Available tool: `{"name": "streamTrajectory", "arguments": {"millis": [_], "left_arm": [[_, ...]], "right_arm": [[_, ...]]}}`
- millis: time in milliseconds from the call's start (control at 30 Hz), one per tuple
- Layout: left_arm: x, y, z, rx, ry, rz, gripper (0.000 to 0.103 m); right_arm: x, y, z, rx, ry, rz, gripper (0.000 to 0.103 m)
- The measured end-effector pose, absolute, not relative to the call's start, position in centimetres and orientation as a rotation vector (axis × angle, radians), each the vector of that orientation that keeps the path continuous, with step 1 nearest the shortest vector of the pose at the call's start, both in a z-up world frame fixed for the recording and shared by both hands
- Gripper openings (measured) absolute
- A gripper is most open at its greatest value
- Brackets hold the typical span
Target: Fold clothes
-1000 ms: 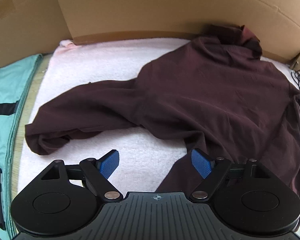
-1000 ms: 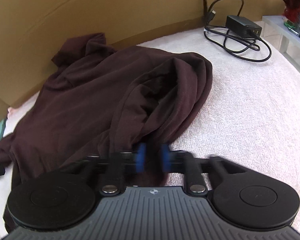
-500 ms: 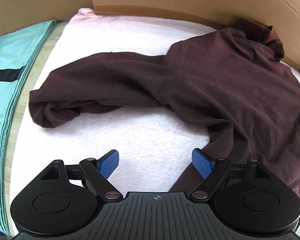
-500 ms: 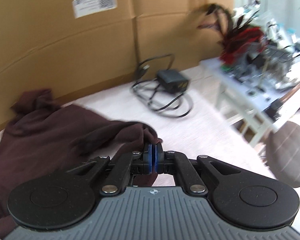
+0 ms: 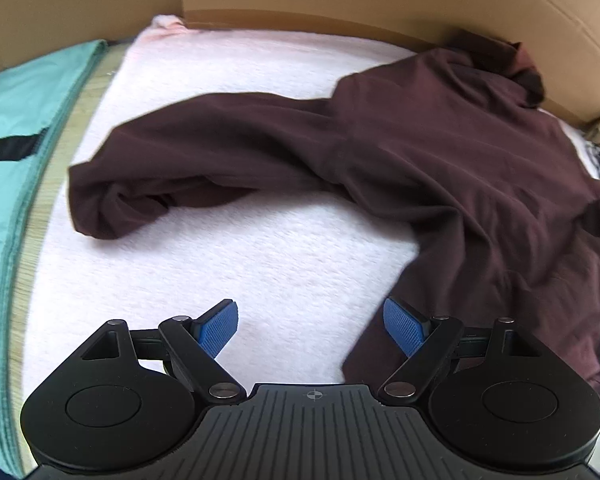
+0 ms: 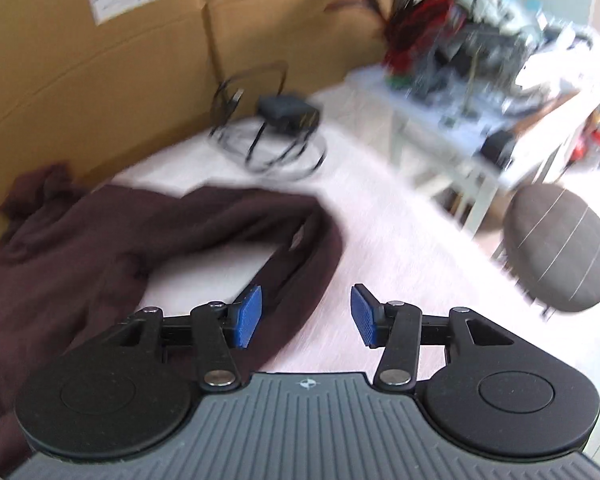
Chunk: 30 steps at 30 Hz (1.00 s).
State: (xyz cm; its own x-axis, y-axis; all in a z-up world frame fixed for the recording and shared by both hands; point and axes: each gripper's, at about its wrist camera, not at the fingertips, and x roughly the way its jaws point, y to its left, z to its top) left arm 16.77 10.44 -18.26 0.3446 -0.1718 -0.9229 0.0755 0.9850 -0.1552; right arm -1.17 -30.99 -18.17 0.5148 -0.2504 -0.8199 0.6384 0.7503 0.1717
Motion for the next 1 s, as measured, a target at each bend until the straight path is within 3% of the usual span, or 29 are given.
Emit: {"name": "streamTrajectory", "arguments": {"millis": [400,433,467,533,933,1000], "left_arm": [[15.7,8.2,-18.8,-0.081,1.224,-0.260,0.089],[15.6,8.0,-19.0,-0.075,1.232,-0.266,0.089],[15.5,7.8,-19.3,-0.068,1.241,-0.271,0.089],[15.3,7.6,-19.6,-0.057,1.252,-0.277,0.089],[15.4,8.5,-19.8,-0.065,1.263,-0.280,0.090],[15.4,8.4,-19.7,-0.061,1.262,-0.281,0.090]], "right_arm": [[2.3,-26.1,-20.9,0.502,0.951,-0.458,0.056],[2.5,-26.1,-21.0,0.484,0.949,-0.457,0.038],[2.7,-26.1,-21.0,0.462,0.948,-0.453,0.030],[2.5,-26.4,-20.5,0.448,0.941,-0.452,0.004],[-1.2,-31.8,-16.7,0.264,0.847,-0.704,0.003],[-1.6,-32.6,-17.1,0.254,0.878,-0.739,0.006]]}}
